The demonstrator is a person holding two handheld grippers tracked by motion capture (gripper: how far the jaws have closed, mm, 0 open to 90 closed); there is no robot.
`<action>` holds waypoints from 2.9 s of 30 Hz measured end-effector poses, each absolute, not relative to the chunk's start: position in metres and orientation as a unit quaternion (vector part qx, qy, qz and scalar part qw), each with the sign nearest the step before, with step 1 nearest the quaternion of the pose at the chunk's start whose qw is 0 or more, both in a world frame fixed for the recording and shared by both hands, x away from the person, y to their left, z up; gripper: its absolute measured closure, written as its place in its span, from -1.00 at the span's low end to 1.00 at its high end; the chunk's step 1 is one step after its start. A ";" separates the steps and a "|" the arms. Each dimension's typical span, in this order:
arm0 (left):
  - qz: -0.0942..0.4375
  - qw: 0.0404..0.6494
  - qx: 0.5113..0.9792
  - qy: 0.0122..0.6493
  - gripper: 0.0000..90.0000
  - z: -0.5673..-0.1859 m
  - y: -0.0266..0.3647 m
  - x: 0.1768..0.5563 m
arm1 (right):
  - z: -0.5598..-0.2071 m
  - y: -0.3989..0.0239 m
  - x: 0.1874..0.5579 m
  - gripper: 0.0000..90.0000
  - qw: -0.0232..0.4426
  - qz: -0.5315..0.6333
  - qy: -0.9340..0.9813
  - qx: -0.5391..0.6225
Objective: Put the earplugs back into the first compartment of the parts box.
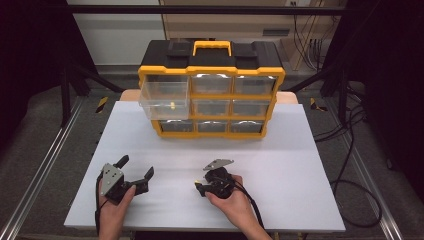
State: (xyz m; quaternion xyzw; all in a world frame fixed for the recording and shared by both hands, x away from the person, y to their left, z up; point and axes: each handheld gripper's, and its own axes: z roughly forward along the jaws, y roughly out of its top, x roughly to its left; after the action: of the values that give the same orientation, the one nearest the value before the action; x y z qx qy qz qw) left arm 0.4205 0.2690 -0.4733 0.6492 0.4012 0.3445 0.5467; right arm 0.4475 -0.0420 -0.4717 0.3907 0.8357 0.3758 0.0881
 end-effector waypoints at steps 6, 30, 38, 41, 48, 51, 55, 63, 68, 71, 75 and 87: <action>0.345 0.547 0.649 0.400 -0.96 -0.473 0.269 0.421 | -0.474 -0.037 0.450 0.25 0.080 0.374 0.836 0.393; 0.345 0.547 0.649 0.400 -0.96 -0.473 0.269 0.421 | -0.477 -0.030 0.448 0.77 0.096 0.367 0.852 0.362; 0.344 0.547 0.650 0.400 -0.96 -0.473 0.270 0.421 | -0.471 -0.038 0.450 0.79 0.105 0.394 0.836 0.368; 0.344 0.547 0.650 0.401 -0.96 -0.473 0.270 0.421 | -0.460 -0.044 0.453 0.80 0.117 0.419 0.820 0.372; 0.344 0.547 0.650 0.400 -0.96 -0.473 0.270 0.421 | -0.422 -0.057 0.462 0.80 0.137 0.465 0.789 0.377; 0.344 0.547 0.650 0.400 -0.96 -0.473 0.269 0.421 | -0.406 -0.062 0.465 0.81 0.147 0.480 0.779 0.377; 0.344 0.547 0.650 0.400 -0.96 -0.473 0.269 0.421 | -0.387 -0.067 0.470 0.81 0.159 0.498 0.764 0.377; 0.344 0.547 0.650 0.400 -0.96 -0.473 0.269 0.421 | -0.347 -0.073 0.475 0.82 0.180 0.519 0.750 0.369; 0.344 0.548 0.650 0.400 -0.96 -0.473 0.269 0.421 | -0.324 -0.076 0.478 0.82 0.195 0.530 0.741 0.363; 0.343 0.547 0.650 0.401 -0.96 -0.474 0.269 0.421 | -0.312 -0.077 0.480 0.82 0.200 0.538 0.735 0.362; 0.343 0.548 0.650 0.400 -0.96 -0.473 0.269 0.421 | -0.298 -0.078 0.485 0.82 0.188 0.560 0.720 0.364; 0.342 0.548 0.650 0.400 -0.96 -0.473 0.270 0.421 | -0.258 -0.071 0.498 0.83 0.218 0.584 0.693 0.363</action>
State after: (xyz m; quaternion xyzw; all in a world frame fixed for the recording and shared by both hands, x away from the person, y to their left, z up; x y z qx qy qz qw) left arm 0.4209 0.2698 -0.4735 0.6496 0.4003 0.3423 0.5483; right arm 0.4976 -0.0705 -0.2577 0.3626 0.6932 0.5836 0.2176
